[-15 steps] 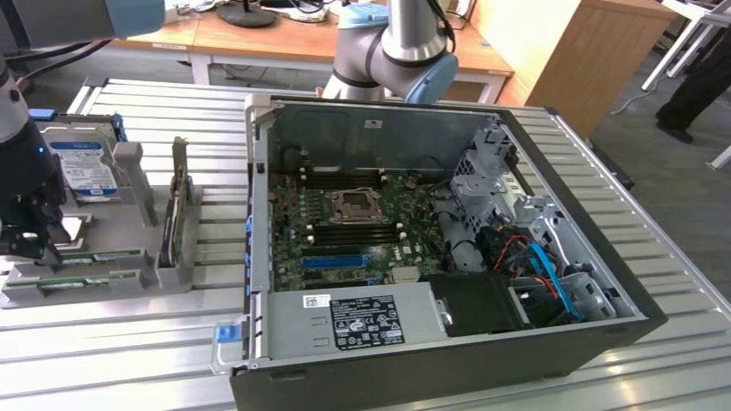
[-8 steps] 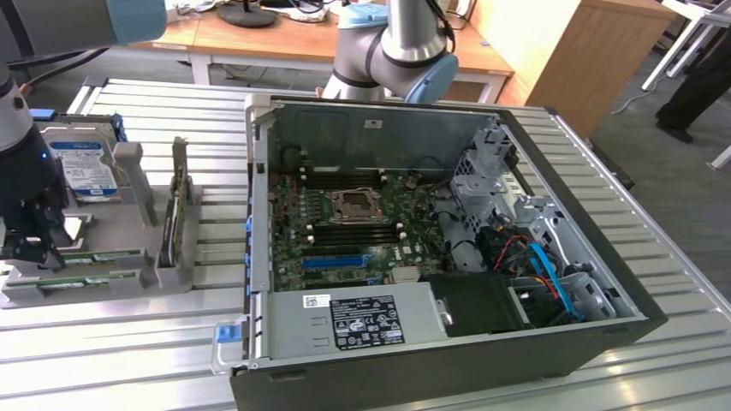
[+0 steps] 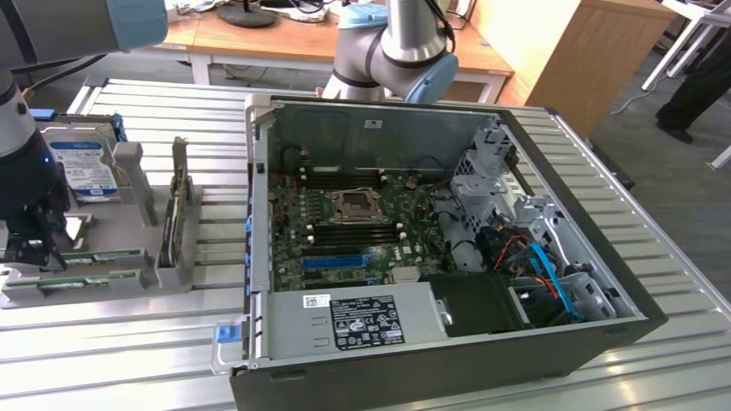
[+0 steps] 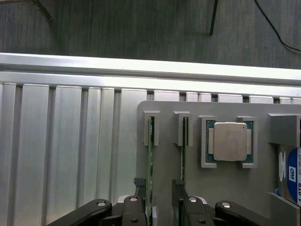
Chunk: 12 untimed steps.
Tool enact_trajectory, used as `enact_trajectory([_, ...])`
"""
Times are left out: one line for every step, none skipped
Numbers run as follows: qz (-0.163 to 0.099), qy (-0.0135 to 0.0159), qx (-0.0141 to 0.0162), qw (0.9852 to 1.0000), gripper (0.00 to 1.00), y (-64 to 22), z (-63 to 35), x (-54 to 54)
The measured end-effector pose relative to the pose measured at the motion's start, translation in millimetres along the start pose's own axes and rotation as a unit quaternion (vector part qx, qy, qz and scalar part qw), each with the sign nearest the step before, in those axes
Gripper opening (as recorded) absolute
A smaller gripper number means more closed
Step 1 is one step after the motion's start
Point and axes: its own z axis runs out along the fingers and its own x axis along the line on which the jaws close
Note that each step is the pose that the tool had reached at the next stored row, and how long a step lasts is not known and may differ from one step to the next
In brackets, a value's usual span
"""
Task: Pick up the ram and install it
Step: 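Pick up the ram and move it above insertion slot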
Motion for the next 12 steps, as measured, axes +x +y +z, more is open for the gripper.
enact_trajectory([0.0, 0.0, -0.0001, 1.0, 0.36, 0.0, 0.3, 0.0])
enact_trajectory([0.0, 0.0, -0.0001, 1.0, 0.36, 0.0, 0.4, 0.0])
enact_trajectory([0.0, 0.0001, -0.0001, 1.0, 0.36, 0.0, 0.3, 0.0])
enact_trajectory([0.0, 0.0, -0.0001, 1.0, 0.36, 0.0, 0.4, 0.0])
enact_trajectory([0.0, 0.0, 0.0, 1.0, 0.36, 0.0, 0.5, 0.0])
enact_trajectory([0.0, 0.0, 0.0001, 1.0, 0.36, 0.0, 0.5, 0.0])
enact_trajectory([0.0, -0.0001, 0.0001, 1.0, 0.36, -0.1, 0.6, 0.0])
enact_trajectory([0.0, -0.0001, 0.0002, 1.0, 0.36, -0.4, 0.7, -0.1])
enact_trajectory([0.0, -0.0001, 0.0001, 1.0, 0.36, -0.9, 0.6, -0.1])
enact_trajectory([0.0, 0.0, 0.0, 1.0, 0.36, -1.6, 0.5, 0.1])
enact_trajectory([0.0, 0.0, 0.0001, 1.0, 0.36, -2.5, 0.5, 0.2])
enact_trajectory([0.0, 0.0, 0.0001, 1.0, 0.36, -3.5, 0.5, 0.2])
